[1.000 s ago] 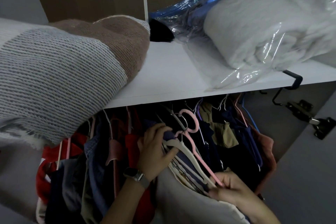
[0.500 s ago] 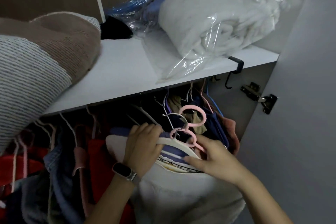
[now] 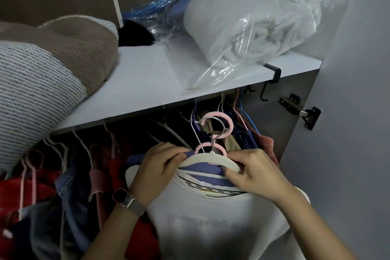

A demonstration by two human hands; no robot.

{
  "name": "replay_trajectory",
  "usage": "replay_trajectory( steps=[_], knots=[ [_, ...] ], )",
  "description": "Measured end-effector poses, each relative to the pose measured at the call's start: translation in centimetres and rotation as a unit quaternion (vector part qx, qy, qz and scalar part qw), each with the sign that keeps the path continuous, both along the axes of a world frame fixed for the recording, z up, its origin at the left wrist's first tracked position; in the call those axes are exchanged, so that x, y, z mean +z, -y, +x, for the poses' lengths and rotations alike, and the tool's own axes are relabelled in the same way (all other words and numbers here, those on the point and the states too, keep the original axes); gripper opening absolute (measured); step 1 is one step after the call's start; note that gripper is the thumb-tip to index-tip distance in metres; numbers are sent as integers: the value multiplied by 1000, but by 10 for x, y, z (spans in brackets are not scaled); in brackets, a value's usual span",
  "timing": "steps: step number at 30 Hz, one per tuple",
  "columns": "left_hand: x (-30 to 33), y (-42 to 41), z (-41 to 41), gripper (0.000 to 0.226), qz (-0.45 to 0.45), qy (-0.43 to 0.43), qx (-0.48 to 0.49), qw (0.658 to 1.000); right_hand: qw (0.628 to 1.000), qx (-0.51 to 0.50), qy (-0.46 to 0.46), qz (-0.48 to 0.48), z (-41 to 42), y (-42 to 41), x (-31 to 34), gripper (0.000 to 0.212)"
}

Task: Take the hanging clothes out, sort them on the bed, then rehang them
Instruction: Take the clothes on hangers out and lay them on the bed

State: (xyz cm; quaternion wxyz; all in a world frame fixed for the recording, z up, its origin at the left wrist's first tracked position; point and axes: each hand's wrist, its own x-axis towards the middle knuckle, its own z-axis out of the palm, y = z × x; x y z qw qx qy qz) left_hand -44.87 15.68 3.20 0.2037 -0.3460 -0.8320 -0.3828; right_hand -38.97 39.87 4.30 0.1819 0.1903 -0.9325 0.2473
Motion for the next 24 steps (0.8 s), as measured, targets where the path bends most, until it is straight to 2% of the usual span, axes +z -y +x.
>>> replay_trajectory(
  steps=[5, 12, 17, 22, 24],
  knots=[
    [-8, 3, 3, 20, 47, -5, 19, 999, 997, 34, 58, -49, 1, 1, -1, 10],
    [-11, 5, 6, 19, 68, -10, 36, 997, 989, 49, 103, -89, 4, 3, -4, 9],
    [-10, 6, 10, 19, 136, 66, 37, 988, 977, 61, 150, -139, 5, 7, -6, 18],
    [-12, 10, 11, 17, 121, 56, 63, 989, 969, 70, 179, -153, 3, 11, -8, 22],
    [-13, 13, 9, 13, 131, 54, 92, 986, 973, 66, 171, -143, 2, 10, -7, 17]
  ],
)
